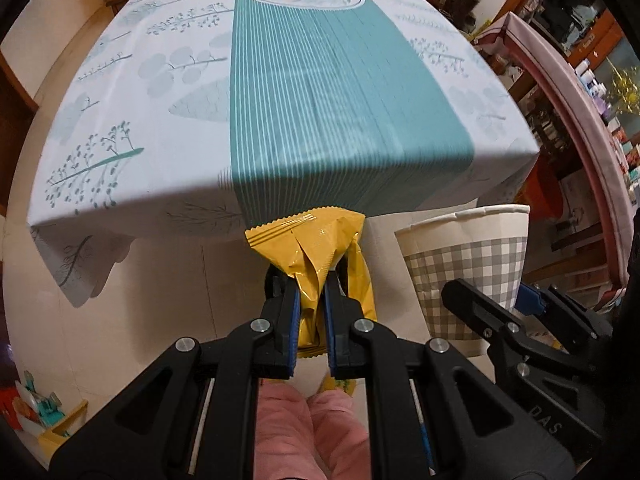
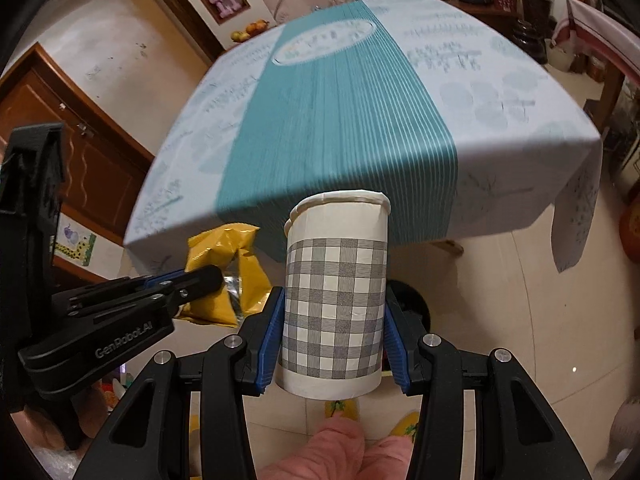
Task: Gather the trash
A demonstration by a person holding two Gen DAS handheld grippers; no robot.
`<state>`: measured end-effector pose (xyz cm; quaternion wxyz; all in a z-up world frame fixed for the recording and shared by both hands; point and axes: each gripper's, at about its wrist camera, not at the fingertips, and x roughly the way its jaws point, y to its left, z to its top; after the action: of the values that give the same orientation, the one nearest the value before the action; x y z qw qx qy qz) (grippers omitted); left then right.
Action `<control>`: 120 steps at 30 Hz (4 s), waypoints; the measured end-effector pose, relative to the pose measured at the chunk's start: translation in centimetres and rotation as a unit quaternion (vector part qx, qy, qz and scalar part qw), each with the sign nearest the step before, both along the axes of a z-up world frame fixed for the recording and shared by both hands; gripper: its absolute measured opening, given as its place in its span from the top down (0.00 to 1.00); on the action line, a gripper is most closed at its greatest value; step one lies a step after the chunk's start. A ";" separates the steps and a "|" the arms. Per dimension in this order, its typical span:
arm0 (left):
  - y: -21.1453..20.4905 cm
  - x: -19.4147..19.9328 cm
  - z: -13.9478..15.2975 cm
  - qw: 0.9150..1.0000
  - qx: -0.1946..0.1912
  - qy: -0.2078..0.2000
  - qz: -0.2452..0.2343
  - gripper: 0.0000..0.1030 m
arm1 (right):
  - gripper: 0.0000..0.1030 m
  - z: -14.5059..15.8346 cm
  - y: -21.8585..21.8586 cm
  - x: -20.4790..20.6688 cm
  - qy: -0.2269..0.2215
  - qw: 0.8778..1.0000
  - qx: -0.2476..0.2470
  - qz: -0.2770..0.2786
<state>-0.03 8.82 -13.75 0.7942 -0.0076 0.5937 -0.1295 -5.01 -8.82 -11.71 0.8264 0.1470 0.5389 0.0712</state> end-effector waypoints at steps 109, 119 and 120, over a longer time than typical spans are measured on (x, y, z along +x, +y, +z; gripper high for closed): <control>-1.7 0.4 14.9 0.982 0.074 -0.141 0.097 0.16 | 0.11 15.3 -4.1 4.2 -0.090 0.994 -0.066 -0.002; -1.8 -0.2 17.9 0.977 0.069 -0.166 0.111 0.16 | 0.11 17.9 -3.8 3.4 -0.107 0.993 -0.056 -0.005; -1.7 -0.2 17.9 0.977 0.068 -0.166 0.112 0.16 | 0.11 18.1 -3.8 3.2 -0.109 0.992 -0.056 -0.004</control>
<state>-0.25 7.12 4.19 0.8899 0.0016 0.4562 0.0015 -1.76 -12.62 6.35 0.8873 0.0943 0.4482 0.0534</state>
